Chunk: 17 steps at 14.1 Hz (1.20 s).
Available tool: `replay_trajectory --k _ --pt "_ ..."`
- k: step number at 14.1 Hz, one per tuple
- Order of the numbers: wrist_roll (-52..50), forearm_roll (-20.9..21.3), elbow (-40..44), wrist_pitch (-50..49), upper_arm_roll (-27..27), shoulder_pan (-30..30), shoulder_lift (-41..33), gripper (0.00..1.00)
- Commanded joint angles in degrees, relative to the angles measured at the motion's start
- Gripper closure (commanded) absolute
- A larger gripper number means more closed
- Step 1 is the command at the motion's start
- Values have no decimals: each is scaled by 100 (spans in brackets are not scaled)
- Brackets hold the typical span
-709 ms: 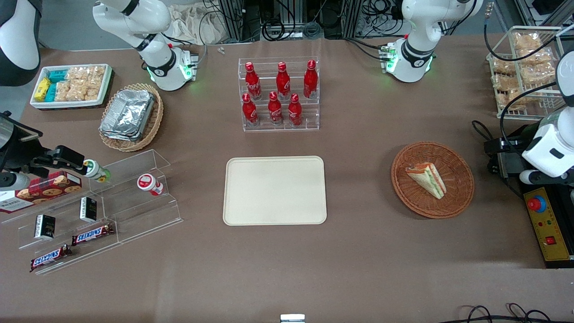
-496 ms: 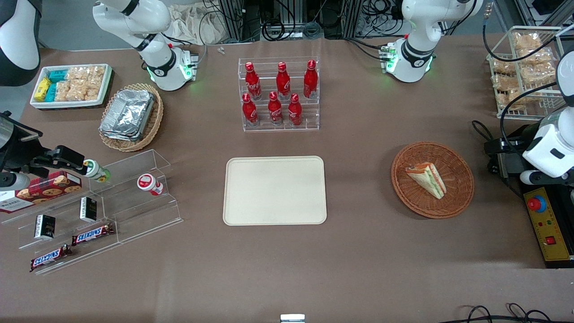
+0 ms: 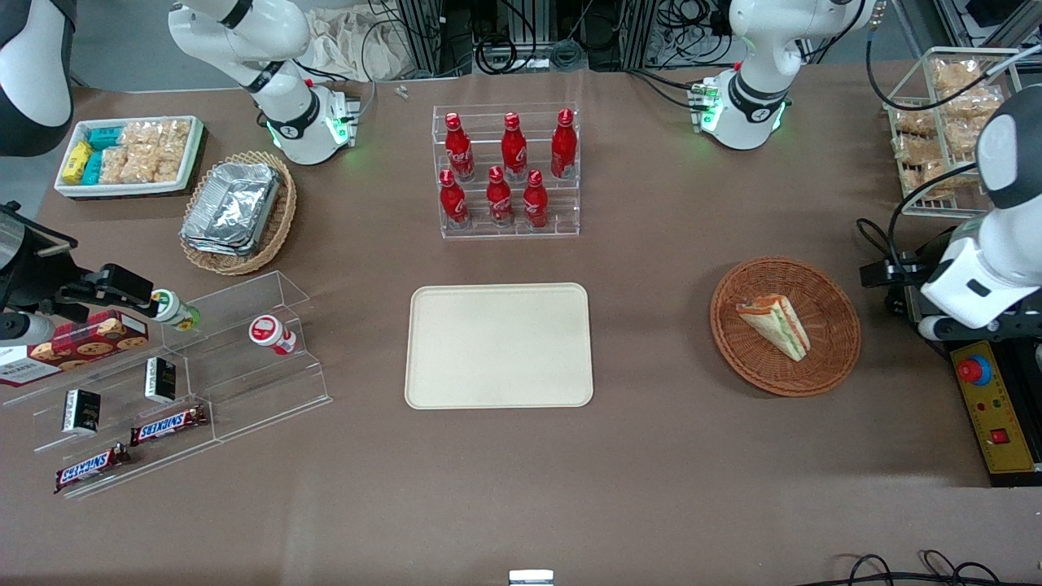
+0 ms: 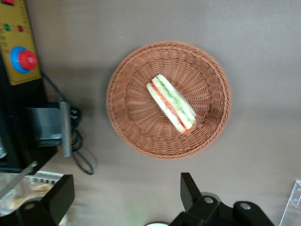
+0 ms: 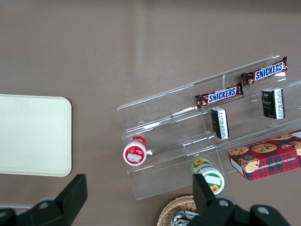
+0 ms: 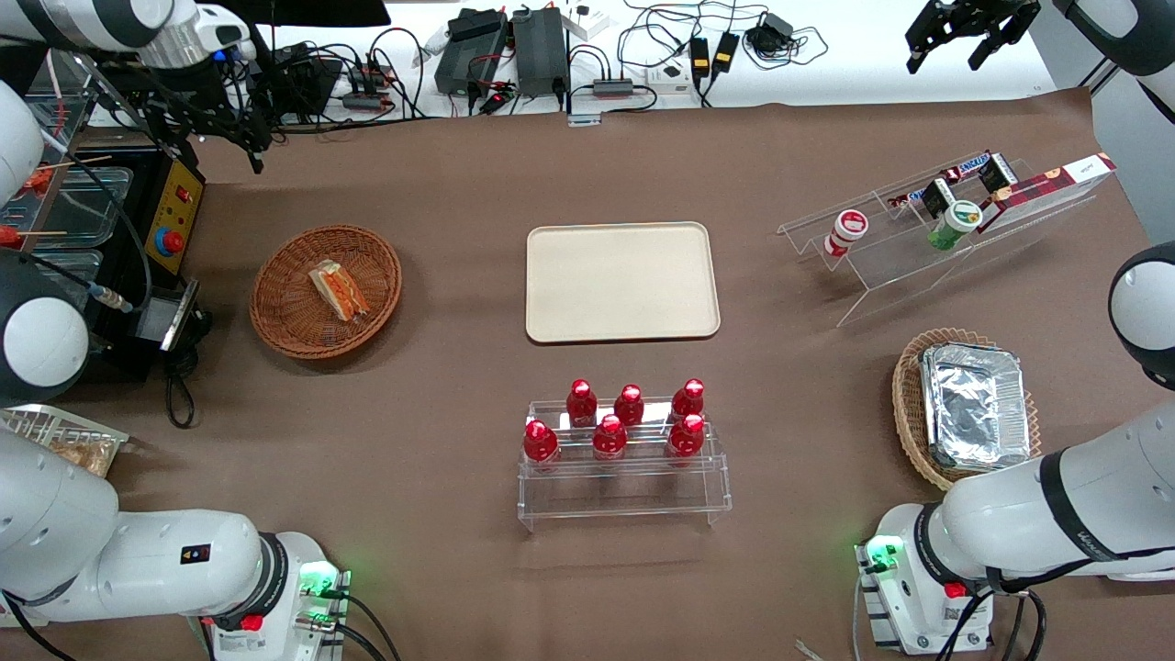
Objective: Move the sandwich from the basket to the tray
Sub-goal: 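Move the left gripper over the sandwich in the wicker basket, then lower the left gripper and close it on the wrapped sandwich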
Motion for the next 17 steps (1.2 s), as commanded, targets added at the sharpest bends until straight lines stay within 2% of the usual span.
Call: replay_trajectory --k 1,4,8,17 --pt "-542 -317 -1363 694 73 -53 -695 0" --pt "-894 -335 -1960 1447 38 -184 -597 0" --pt "-2053 -335 -2893 2977 -103 -211 -536 0" --pt "-3521 -335 -2974 4289 -112 -273 430 0"
